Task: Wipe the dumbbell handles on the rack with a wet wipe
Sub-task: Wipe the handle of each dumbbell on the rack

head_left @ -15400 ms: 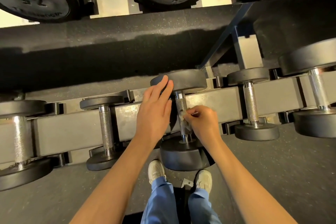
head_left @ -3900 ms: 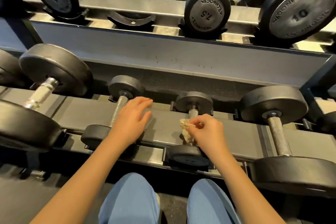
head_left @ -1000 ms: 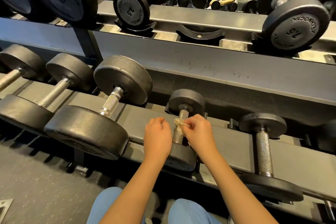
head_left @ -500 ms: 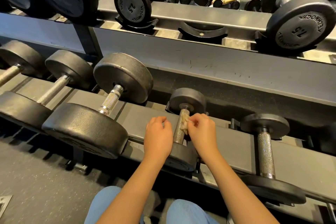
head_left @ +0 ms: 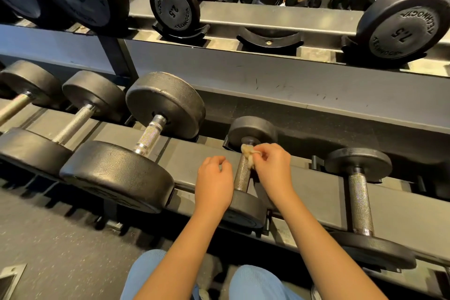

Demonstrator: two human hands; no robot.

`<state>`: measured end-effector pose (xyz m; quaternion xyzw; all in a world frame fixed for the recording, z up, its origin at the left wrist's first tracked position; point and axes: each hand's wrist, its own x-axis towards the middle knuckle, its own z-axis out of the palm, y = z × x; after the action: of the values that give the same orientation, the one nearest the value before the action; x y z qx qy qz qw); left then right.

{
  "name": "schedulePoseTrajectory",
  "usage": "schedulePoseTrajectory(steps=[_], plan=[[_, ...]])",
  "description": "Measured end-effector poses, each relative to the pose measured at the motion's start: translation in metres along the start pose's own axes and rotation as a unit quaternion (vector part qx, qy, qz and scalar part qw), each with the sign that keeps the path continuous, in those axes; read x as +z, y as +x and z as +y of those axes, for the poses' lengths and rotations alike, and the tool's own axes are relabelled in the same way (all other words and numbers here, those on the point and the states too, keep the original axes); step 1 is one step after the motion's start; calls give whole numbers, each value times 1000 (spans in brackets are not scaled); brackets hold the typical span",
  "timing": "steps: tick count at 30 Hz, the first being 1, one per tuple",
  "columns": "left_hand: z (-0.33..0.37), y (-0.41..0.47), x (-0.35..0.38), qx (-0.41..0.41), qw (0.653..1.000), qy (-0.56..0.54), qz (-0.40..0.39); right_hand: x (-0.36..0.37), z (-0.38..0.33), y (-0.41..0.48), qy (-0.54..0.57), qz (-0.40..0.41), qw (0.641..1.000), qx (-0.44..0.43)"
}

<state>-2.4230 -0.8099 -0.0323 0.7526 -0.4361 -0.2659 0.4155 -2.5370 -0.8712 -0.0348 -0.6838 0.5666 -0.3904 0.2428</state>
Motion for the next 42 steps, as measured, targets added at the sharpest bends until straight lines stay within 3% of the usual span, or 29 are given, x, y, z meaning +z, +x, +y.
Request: schedulePoseTrajectory(steps=[3, 8, 13, 16, 17, 20, 24, 27, 32, 37, 42], plan=[[-1, 1, -2, 12, 1000, -15, -12, -1, -3, 3, 6, -5, 1000, 17], [2, 4, -3, 68, 991, -52, -104, -15, -1, -13, 102, -152, 981, 57], [6, 10, -5, 78, 987, -60, -125, -15, -6, -17, 208, -134, 962, 118], [12, 19, -4, 108, 989, -29, -98, -18, -11, -14, 305, -134, 926, 178], [13, 25, -3, 108, 991, -30, -79, -20, -11, -13, 305, -125, 929, 170], [15, 42, -3, 94, 994, -44, -39, -29, -7, -3, 129, -34, 990, 42], [21, 56, 6, 113, 992, -3, -47, -33, 4, 8, -32, -52, 998, -30], [13, 57, 12, 117, 988, 63, -82, -30, 10, 9, -57, -58, 996, -46], [11, 57, 4, 99, 981, 30, -164, -31, 11, 14, -65, -46, 995, -55], [27, 56, 8, 117, 981, 83, -132, -34, 11, 14, -78, -58, 994, -58], [23, 43, -6, 116, 953, 210, -184, -32, 11, 12, -70, -54, 995, -55]])
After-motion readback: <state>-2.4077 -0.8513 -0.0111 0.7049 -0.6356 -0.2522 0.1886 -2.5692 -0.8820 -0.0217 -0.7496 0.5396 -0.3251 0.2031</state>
